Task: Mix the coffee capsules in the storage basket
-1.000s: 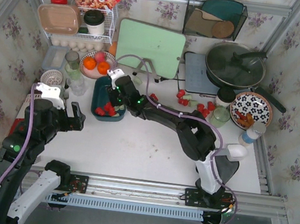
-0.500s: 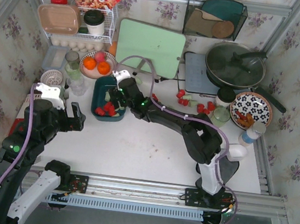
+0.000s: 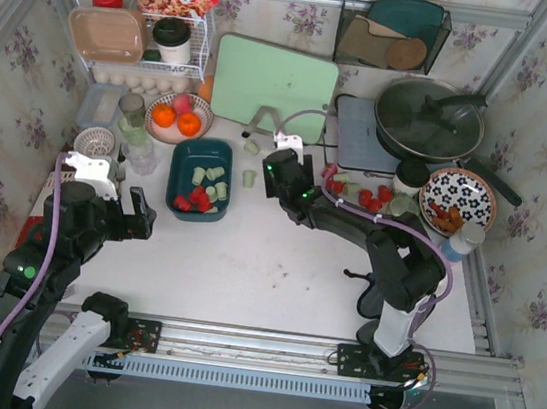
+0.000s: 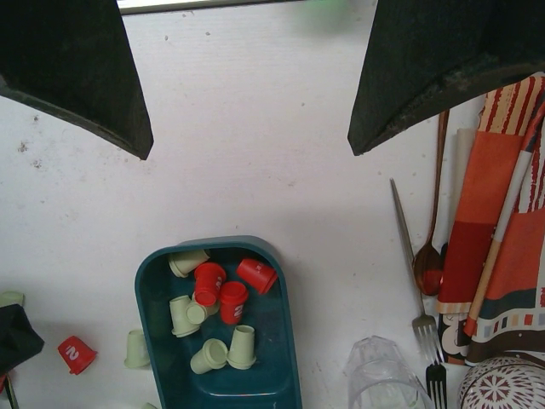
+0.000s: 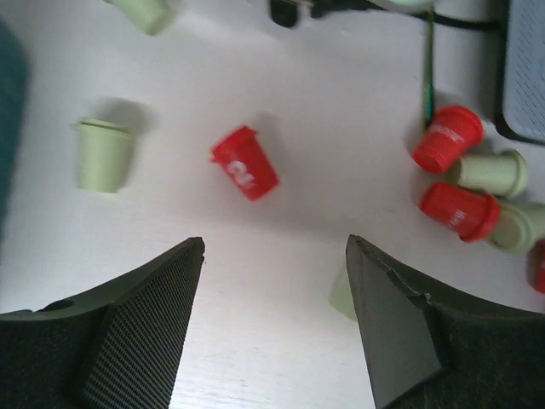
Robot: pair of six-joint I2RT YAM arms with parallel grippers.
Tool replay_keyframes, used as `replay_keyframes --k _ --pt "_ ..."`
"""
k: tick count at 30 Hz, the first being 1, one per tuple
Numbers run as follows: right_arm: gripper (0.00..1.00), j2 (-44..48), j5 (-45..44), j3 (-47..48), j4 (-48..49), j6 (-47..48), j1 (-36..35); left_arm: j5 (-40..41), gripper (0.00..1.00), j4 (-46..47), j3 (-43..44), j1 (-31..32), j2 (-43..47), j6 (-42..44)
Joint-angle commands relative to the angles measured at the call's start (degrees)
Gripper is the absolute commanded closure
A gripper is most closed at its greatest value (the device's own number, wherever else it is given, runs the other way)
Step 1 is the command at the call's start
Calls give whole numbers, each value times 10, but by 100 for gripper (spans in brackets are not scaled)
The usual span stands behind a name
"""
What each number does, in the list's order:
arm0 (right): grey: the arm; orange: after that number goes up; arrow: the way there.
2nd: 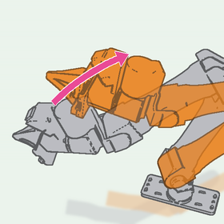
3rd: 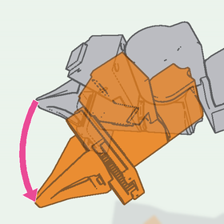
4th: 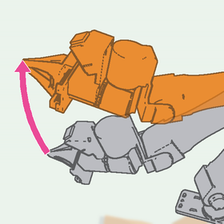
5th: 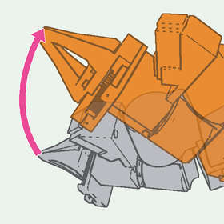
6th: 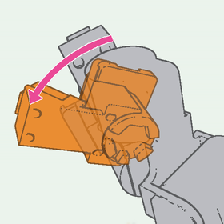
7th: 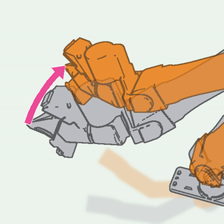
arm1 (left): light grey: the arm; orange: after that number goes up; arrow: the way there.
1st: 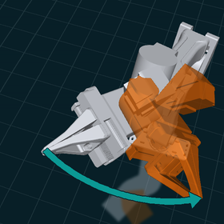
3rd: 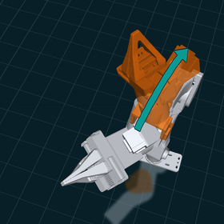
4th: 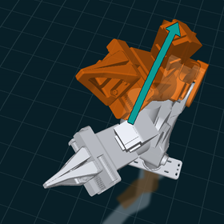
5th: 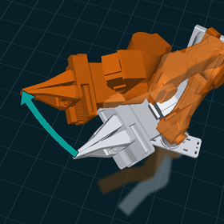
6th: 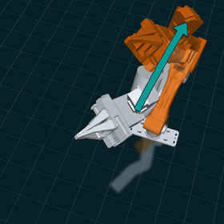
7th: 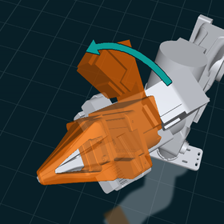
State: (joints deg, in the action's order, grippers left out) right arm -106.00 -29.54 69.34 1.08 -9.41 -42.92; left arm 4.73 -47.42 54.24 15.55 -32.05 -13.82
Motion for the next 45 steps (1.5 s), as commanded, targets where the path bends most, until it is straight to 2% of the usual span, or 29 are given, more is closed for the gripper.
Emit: replay_keyframes --k 1,7,14,26,37,45 --pt "26 15 -29 -30 -2 -38 22 -3 1 18 -2 -1 1 2" --pt "33 24 -53 -69 -4 -78 39 -3 1 18 -2 -2 0 2" --pt "36 18 -23 -103 20 -108 61 -3 1 17 -2 -2 -1 3" --pt "40 -9 13 -105 35 -113 89 -3 1 18 -2 -2 -1 2" --pt "54 -9 39 -109 33 -119 94 -4 1 18 -2 -3 -1 2" --pt "60 -3 51 -106 30 -117 93 -5 1 18 -2 -5 -1 1"
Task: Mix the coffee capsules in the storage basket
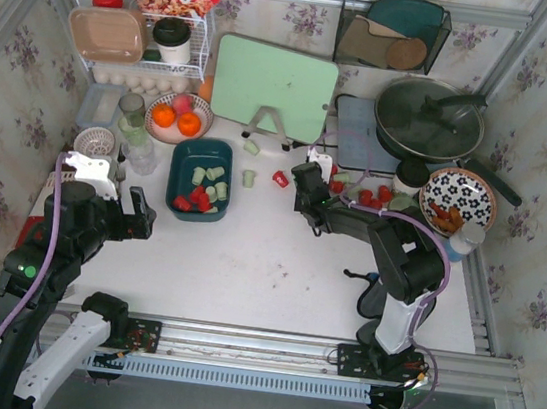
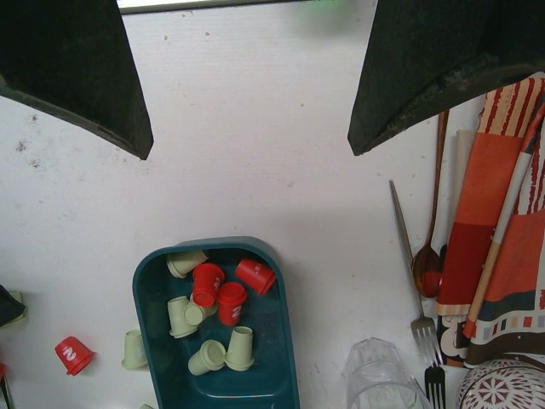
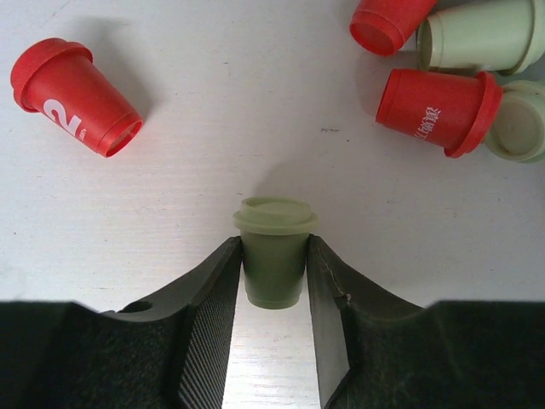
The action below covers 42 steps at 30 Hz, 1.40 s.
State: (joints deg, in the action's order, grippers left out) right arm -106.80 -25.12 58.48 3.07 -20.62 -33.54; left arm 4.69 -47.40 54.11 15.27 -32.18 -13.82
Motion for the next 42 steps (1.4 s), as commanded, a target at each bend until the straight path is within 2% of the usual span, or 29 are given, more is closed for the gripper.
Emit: replay_keyframes --k 1,7,13,16,22,26,32,34,42 --pt "61 7 9 4 11 -4 0 -5 1 18 0 -2 1 1" --pt "68 32 66 18 17 8 -2 -8 1 19 0 -3 2 1" --pt "69 39 120 80 41 38 -42 -12 1 20 -1 -6 1 -1" --pt "68 21 148 130 67 53 -68 -13 1 20 -1 -7 1 -1" --pt "67 -76 206 254 78 61 -116 -12 1 19 -1 -8 3 -1" --pt "61 -135 213 318 63 68 -140 -13 1 19 -1 -8 4 -1" --pt "36 -161 216 345 39 67 -144 -15 1 19 -2 -8 8 -1" --pt "31 -151 208 337 32 74 -144 -15 1 20 -2 -8 9 -1" --pt "30 -42 143 224 52 99 -144 -8 1 21 -5 -9 -5 -1"
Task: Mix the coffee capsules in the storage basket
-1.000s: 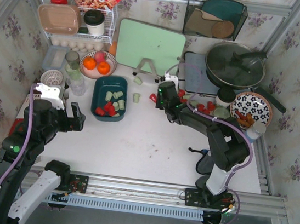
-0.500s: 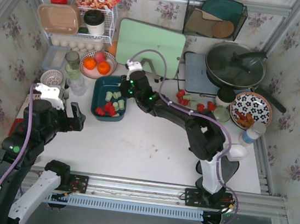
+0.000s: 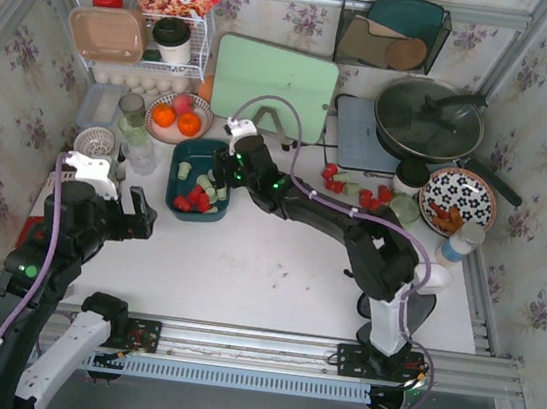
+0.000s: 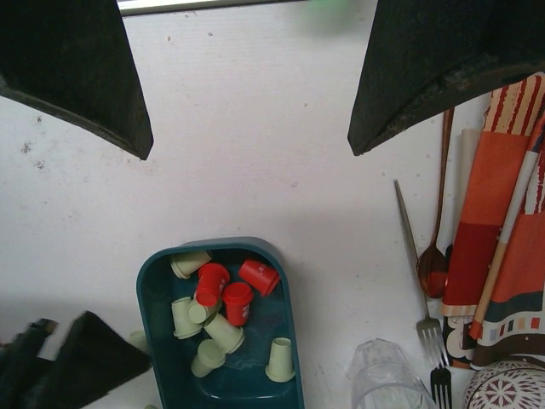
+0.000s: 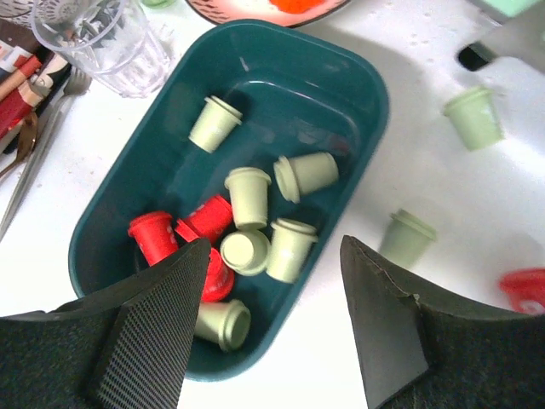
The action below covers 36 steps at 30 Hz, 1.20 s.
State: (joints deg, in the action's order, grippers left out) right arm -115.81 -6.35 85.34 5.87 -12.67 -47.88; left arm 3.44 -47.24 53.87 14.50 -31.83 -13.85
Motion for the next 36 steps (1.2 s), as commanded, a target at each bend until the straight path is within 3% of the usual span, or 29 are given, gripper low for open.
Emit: replay_keyframes --k 1,19,25,28,32,36 --pt "30 66 -54 -64 28 24 0 6 1 19 -2 -1 -12 0" --pt "31 430 -284 -501 154 109 1 5 1 4 19 -10 -110 -29" --pt "32 535 -346 -633 303 137 2 -68 1 56 26 1 -158 -106" --pt "32 569 -355 -663 333 129 3 -49 1 87 36 45 -199 -135" --pt "32 574 -365 -671 340 123 3 60 1 117 69 172 -280 -141" --pt "32 563 -360 -663 324 114 3 110 1 120 140 243 -415 -133"
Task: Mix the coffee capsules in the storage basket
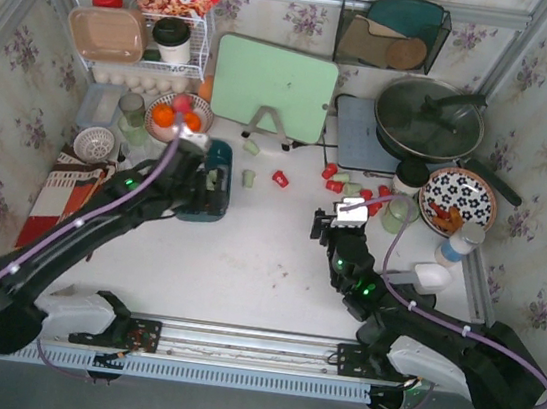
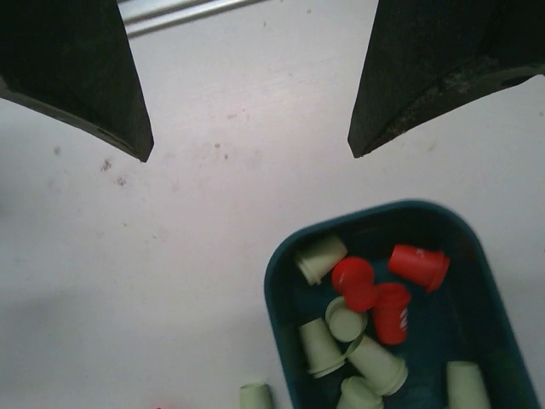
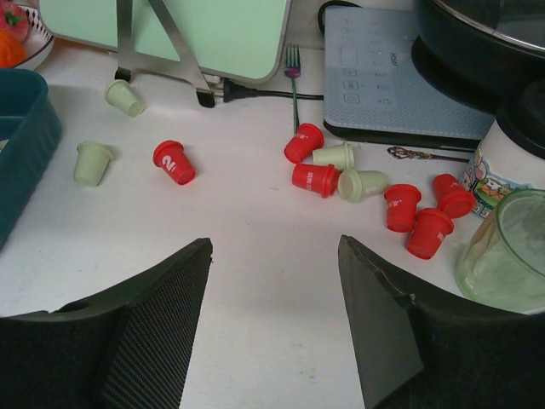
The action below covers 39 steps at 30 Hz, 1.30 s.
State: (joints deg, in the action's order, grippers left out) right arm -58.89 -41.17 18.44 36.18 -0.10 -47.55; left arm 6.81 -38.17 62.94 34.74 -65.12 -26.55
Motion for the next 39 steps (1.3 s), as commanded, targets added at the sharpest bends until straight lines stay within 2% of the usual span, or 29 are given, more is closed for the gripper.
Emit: replay_keyframes --k 1,10,14,16,20,26,31,35,39 --pt "32 -6 -10 8 17 -13 -1 80 0 29 67 49 -111 -5" --pt "31 19 3 9 -2 -24 0 55 12 58 195 82 -329 4" --pt "31 22 4 9 -5 -25 0 68 28 51 257 82 -411 18" --pt "31 22 7 9 -6 -26 0 72 33 47 286 81 -446 27" --pt "31 18 10 11 -7 -27 0 93 33 31 342 69 -507 31" --pt "31 21 10 12 -10 -31 0 78 36 40 372 35 -565 22" --pt "31 21 11 11 -10 -32 0 96 38 41 401 29 -600 38" --pt "31 22 14 10 -10 -33 1 114 52 42 414 25 -621 45" --pt "31 28 18 6 -6 -33 0 137 53 38 422 20 -638 44"
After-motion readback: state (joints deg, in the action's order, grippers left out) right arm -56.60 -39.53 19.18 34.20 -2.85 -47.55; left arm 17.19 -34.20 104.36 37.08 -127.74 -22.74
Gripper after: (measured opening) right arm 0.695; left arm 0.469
